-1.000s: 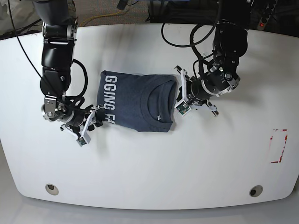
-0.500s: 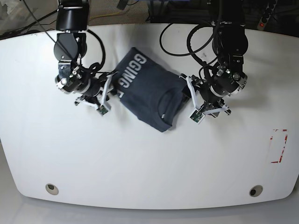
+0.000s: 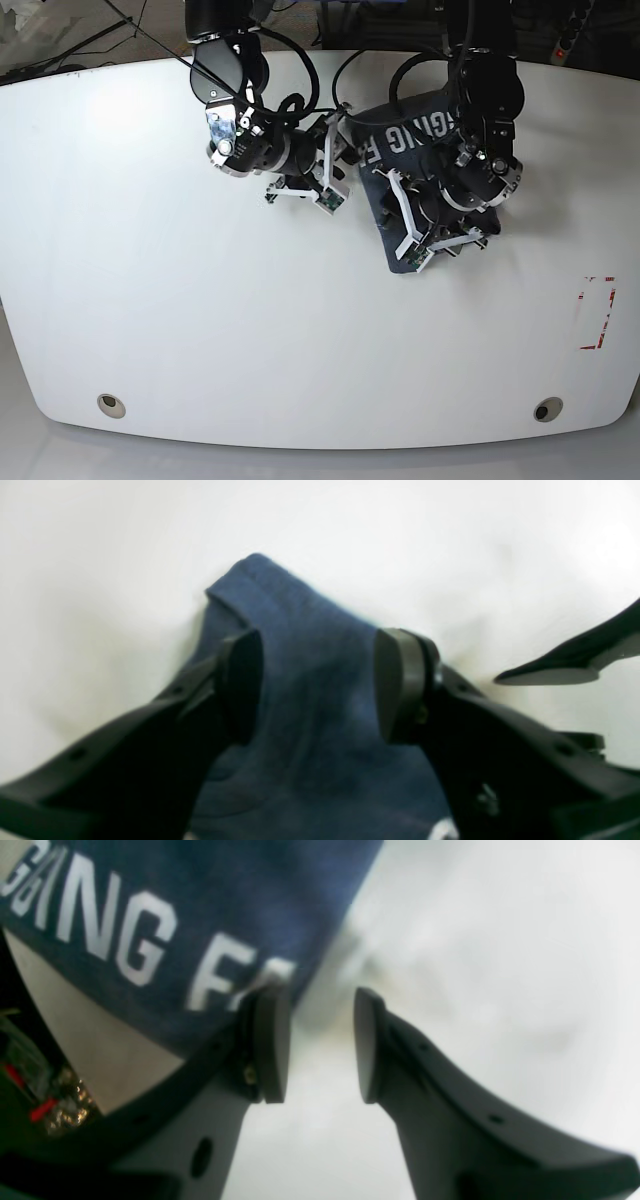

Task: Fold the T-shirt properly

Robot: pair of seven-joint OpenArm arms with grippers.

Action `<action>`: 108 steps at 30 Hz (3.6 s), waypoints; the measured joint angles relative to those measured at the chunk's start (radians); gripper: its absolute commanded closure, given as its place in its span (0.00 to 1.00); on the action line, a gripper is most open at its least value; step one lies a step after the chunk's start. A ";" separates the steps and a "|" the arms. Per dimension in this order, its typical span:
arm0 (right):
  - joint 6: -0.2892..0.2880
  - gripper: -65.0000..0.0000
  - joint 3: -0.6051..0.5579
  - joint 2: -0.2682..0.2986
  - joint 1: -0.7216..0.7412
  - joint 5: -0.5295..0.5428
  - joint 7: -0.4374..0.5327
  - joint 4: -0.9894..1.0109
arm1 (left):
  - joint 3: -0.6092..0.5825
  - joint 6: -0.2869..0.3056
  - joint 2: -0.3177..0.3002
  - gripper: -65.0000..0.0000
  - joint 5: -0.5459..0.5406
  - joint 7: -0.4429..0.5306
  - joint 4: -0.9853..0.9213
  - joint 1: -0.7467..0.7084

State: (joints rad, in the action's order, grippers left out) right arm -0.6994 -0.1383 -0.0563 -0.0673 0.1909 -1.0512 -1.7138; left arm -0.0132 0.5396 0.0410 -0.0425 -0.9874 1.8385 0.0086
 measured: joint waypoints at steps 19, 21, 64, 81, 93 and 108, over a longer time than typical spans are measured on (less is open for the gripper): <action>0.003 0.70 0.020 0.093 0.054 -0.005 0.000 0.001 | 0.006 -0.539 0.000 0.32 -0.002 0.453 -0.064 -0.269; 0.002 0.70 0.019 0.098 0.054 -0.003 0.003 0.001 | -0.023 -0.575 0.000 0.32 -0.003 0.506 -0.114 -0.285; 0.003 0.70 0.021 0.117 0.035 -0.002 0.002 -0.067 | 0.191 0.053 -0.847 0.32 -0.015 0.536 -0.798 0.082; 0.009 0.70 0.311 0.134 0.128 -0.274 0.214 -0.060 | 0.388 -0.078 -0.409 0.32 0.062 0.477 -0.083 -0.136; 0.000 0.70 0.510 0.160 0.074 -0.382 0.727 0.161 | 0.221 -0.267 -0.113 0.32 0.143 0.730 -0.072 -0.314; 0.012 0.70 0.554 0.252 -0.231 -0.133 0.877 0.172 | 0.053 -0.428 -0.107 0.32 0.132 0.930 -0.032 -0.663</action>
State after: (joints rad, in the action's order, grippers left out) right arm -0.6872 0.4152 0.1955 -0.2985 0.0582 -0.1745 -1.5414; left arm 0.0399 0.1120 -0.0662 0.0898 -0.0578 1.8069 -0.6540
